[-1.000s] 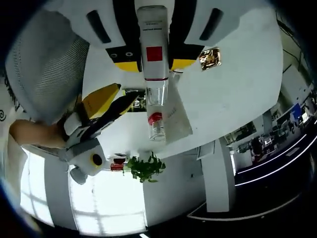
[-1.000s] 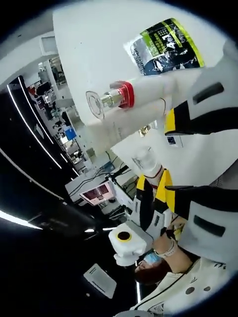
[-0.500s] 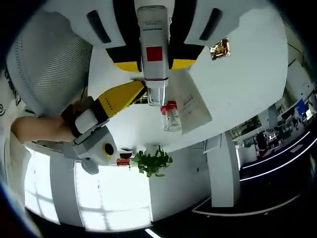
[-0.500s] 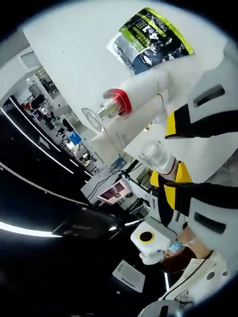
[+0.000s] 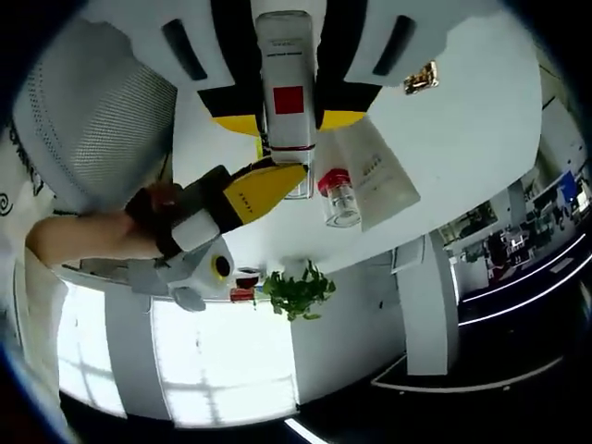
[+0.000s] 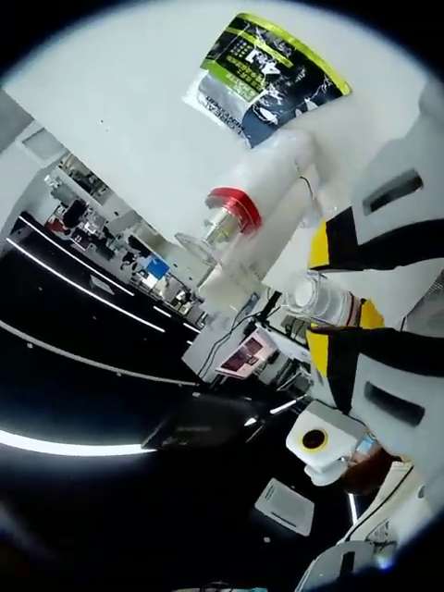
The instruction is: Arrange the skincare products in the storage area until every visible bottle or jar stands upright without overlapping.
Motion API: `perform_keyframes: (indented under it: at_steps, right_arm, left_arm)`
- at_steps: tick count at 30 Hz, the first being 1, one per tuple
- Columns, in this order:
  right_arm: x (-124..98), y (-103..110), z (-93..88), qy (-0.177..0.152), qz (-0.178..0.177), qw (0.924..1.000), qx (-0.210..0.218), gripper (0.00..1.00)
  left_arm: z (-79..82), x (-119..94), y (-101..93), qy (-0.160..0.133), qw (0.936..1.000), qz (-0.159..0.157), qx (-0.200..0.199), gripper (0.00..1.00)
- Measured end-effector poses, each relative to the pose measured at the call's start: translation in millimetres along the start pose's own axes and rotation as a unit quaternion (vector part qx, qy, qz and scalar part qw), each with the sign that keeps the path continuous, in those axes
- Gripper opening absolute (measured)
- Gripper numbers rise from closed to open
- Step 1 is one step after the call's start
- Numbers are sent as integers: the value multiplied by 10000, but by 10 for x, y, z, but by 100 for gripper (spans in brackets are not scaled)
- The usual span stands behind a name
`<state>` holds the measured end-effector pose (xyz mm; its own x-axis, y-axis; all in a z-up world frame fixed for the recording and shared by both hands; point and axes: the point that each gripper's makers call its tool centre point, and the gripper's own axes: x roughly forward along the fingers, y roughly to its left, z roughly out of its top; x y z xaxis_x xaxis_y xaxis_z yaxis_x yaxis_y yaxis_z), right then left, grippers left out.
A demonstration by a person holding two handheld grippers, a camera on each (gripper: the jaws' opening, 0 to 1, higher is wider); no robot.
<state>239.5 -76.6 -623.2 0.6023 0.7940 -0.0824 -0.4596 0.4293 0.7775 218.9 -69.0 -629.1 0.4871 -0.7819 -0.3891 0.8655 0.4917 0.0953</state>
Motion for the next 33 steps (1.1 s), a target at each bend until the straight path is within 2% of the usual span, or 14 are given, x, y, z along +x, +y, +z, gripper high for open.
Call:
perform_keyframes:
  at_steps: [12,18,20,24,29,33]
  right_arm:
    - [-13,32,23,-9,-3,9999,-116,18]
    - [14,117,-12,121,92,9973,-721,18]
    - [19,144,-6,175,76,9929,-1178,18]
    - [24,178,-8,296,109,9882,-1500,18]
    - [2,144,57,499,-17,9707,-2350,17]
    - [-1,172,52,778,149,9500,-3021,17]
  left_arm:
    - [-37,58,-15,52,9997,-31,244,19]
    - [-120,86,-31,235,9991,-292,202,22]
    - [-134,96,-35,248,9989,-380,105,23]
    - [-158,108,-49,315,9980,-525,160,24]
    - [-197,99,-66,450,9967,-620,249,22]
    - [-210,103,-66,470,9961,-706,224,23]
